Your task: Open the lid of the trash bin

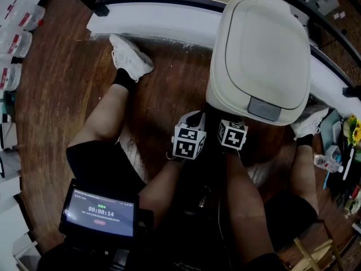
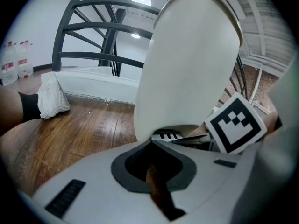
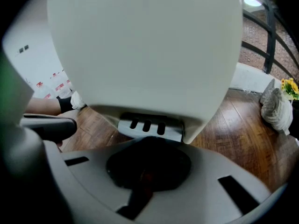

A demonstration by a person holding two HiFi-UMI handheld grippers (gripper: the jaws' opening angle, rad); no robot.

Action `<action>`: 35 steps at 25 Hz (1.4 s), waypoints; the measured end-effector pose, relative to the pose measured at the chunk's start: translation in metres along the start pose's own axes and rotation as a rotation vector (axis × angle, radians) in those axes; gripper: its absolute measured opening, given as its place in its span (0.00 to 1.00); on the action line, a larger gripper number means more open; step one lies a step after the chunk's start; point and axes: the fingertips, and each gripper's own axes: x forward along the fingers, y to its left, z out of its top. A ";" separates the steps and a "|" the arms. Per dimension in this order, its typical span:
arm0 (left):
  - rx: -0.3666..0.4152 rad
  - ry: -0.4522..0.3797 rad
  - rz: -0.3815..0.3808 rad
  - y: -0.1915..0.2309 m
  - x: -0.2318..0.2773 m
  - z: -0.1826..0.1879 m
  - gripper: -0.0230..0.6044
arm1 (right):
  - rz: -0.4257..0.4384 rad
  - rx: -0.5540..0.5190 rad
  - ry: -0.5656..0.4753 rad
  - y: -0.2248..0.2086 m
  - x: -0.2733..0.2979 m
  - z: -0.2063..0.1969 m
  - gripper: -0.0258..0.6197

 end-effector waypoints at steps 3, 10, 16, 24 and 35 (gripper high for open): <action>0.012 -0.013 -0.001 -0.003 -0.007 0.005 0.03 | 0.063 0.055 -0.020 0.006 -0.008 -0.002 0.05; 0.075 -0.030 -0.018 -0.011 -0.029 0.004 0.03 | 0.096 0.004 -0.170 0.022 -0.052 0.007 0.05; 0.145 -0.057 -0.038 -0.028 -0.064 0.005 0.03 | 0.101 -0.026 -0.210 0.040 -0.098 -0.003 0.05; 0.132 -0.123 -0.019 -0.046 -0.136 0.010 0.03 | 0.100 -0.079 -0.289 0.076 -0.165 -0.006 0.05; 0.176 -0.183 -0.047 -0.081 -0.197 0.016 0.03 | 0.037 -0.123 -0.397 0.082 -0.258 -0.015 0.05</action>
